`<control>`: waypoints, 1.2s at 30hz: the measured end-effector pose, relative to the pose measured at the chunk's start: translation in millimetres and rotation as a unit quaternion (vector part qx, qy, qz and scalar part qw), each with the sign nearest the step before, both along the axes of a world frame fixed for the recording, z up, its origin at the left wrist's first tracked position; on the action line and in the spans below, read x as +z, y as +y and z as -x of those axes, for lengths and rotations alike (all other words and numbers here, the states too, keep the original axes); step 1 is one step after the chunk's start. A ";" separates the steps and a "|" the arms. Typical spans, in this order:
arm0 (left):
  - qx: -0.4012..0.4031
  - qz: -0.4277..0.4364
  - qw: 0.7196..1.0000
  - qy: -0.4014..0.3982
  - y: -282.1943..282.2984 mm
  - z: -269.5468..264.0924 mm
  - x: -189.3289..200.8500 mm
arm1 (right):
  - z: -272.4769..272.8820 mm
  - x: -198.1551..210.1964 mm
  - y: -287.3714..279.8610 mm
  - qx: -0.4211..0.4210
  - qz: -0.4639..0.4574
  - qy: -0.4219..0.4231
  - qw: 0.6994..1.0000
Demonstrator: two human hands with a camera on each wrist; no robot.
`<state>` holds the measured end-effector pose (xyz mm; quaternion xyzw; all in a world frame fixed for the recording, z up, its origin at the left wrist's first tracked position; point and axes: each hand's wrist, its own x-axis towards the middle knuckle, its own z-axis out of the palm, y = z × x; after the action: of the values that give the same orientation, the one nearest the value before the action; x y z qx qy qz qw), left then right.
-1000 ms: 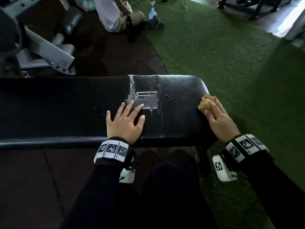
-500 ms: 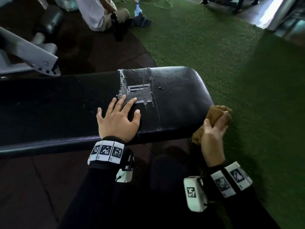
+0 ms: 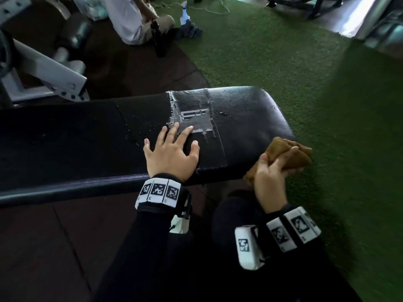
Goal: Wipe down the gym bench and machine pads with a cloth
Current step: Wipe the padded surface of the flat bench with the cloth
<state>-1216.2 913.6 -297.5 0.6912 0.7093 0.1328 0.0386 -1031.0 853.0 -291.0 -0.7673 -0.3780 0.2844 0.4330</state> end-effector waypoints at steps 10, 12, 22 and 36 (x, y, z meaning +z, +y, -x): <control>-0.008 -0.003 1.000 -0.003 0.2 0.3 -1.0 | 0.2 2.9 -1.3 -0.009 0.107 -0.021 0.994; -0.008 -0.006 1.000 -0.005 0.2 0.5 -1.1 | -21.5 3.9 6.4 -0.027 0.127 -0.070 0.989; -0.042 0.032 0.998 -0.017 0.9 6.0 2.8 | -116.1 16.6 64.5 0.176 0.089 -0.164 0.967; -0.057 0.019 0.998 0.012 13.0 27.4 4.8 | -125.2 56.2 168.1 0.321 0.234 -0.261 0.880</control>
<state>-1243.6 926.7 -292.7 0.7310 0.6717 0.1085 0.0512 -905.8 1021.1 -234.9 -0.7292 -0.6255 0.2772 0.0110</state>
